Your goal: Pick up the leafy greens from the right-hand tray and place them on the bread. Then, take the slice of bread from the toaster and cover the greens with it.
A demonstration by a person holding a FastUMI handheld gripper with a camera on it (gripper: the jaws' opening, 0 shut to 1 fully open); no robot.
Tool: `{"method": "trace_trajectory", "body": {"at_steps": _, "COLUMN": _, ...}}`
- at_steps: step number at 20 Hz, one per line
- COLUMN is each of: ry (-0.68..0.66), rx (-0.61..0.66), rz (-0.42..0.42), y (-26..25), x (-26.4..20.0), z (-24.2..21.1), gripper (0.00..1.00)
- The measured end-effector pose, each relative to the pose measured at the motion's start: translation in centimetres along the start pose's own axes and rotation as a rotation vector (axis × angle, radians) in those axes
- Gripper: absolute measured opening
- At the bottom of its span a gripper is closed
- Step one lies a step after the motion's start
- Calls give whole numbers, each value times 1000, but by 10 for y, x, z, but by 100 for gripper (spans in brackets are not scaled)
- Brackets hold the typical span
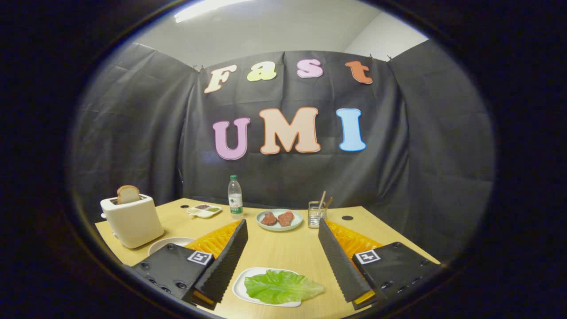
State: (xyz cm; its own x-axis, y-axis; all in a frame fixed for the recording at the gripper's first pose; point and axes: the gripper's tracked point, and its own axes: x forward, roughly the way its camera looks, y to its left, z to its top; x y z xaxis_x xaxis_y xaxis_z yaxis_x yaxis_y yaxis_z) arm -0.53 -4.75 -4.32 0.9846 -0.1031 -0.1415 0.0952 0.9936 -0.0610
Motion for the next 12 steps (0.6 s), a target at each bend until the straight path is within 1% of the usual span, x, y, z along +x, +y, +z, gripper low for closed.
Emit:
{"method": "trace_trajectory", "body": {"at_steps": 3, "ry": 115, "rx": -28, "rz": -24, "y": -18, "x": 6, "z": -32, "gripper": 100}}
{"method": "trace_trajectory", "body": {"at_steps": 7, "ry": 229, "rx": -35, "rz": -64, "y": -40, "x": 14, "z": -69, "gripper": 100}}
{"method": "trace_trajectory", "body": {"at_steps": 12, "ry": 446, "rx": 57, "rz": -59, "y": -53, "x": 16, "z": -131, "gripper": 100}}
